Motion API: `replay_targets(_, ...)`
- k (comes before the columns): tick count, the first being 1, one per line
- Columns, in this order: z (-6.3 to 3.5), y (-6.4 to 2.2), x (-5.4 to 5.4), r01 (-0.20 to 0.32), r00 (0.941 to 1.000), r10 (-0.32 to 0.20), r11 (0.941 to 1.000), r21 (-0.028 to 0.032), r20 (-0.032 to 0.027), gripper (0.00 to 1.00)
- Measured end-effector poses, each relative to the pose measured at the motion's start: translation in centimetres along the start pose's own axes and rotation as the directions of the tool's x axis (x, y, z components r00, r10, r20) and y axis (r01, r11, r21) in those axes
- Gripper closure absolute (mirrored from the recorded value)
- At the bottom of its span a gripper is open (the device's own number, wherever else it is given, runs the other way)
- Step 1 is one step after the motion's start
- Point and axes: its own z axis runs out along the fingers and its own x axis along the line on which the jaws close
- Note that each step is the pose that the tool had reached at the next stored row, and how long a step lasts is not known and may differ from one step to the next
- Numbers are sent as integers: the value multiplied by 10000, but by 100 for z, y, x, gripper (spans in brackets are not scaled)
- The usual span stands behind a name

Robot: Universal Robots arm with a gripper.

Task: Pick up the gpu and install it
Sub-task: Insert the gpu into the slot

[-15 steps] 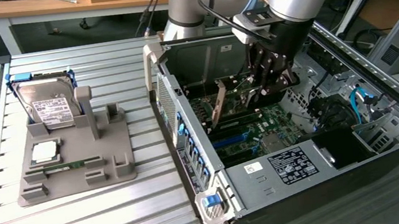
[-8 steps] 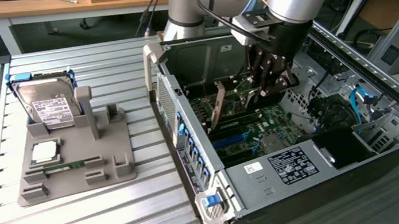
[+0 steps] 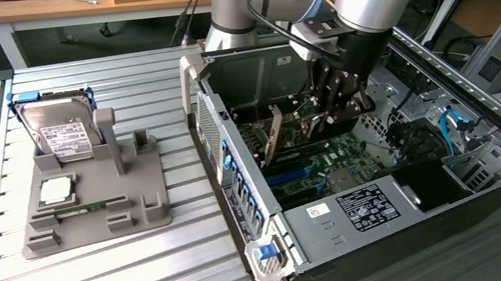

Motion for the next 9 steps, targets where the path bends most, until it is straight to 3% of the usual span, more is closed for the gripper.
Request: replay_targets(9,36,61,11,-1,10000,1,10000,0,0,73)
